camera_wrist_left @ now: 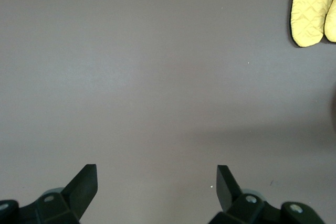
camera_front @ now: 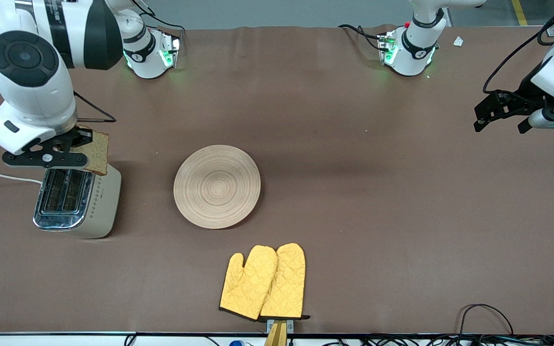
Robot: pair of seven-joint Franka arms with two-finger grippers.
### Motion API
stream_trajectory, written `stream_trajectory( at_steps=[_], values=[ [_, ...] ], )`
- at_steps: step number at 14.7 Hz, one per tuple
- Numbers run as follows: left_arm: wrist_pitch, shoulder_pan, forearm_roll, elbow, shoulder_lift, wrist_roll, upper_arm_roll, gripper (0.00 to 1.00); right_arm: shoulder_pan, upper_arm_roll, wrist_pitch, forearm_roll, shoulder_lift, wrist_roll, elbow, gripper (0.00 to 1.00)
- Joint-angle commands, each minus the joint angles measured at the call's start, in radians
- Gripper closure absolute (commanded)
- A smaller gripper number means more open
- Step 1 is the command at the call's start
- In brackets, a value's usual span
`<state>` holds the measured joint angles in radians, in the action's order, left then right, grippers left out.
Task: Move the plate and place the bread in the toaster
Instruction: 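Lower the bread into the toaster slot with the right gripper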
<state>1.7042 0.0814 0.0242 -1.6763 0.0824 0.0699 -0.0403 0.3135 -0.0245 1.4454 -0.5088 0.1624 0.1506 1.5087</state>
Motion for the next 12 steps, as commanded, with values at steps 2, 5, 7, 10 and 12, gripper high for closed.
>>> stream_trajectory(
  at_steps=[2,5,7,10,12],
  values=[
    [0.002,-0.003,0.000,0.013,-0.006,-0.018,0.002,0.00,-0.040,0.008,-0.033,-0.150,0.023,-0.091,-0.019,1.00],
    [0.002,-0.003,0.000,0.013,-0.004,-0.016,0.002,0.00,-0.077,0.008,-0.033,-0.166,0.025,-0.114,-0.019,1.00],
    [0.002,-0.003,0.000,0.013,-0.006,-0.016,0.002,0.00,-0.099,0.008,-0.031,-0.197,0.038,-0.149,-0.019,1.00],
    [0.002,-0.003,0.000,0.013,-0.006,-0.016,0.002,0.00,-0.113,0.008,-0.025,-0.238,0.069,-0.149,-0.018,1.00],
    [0.002,-0.003,0.000,0.013,-0.004,-0.016,0.002,0.00,-0.119,0.008,-0.022,-0.241,0.094,-0.148,-0.015,1.00]
  ],
)
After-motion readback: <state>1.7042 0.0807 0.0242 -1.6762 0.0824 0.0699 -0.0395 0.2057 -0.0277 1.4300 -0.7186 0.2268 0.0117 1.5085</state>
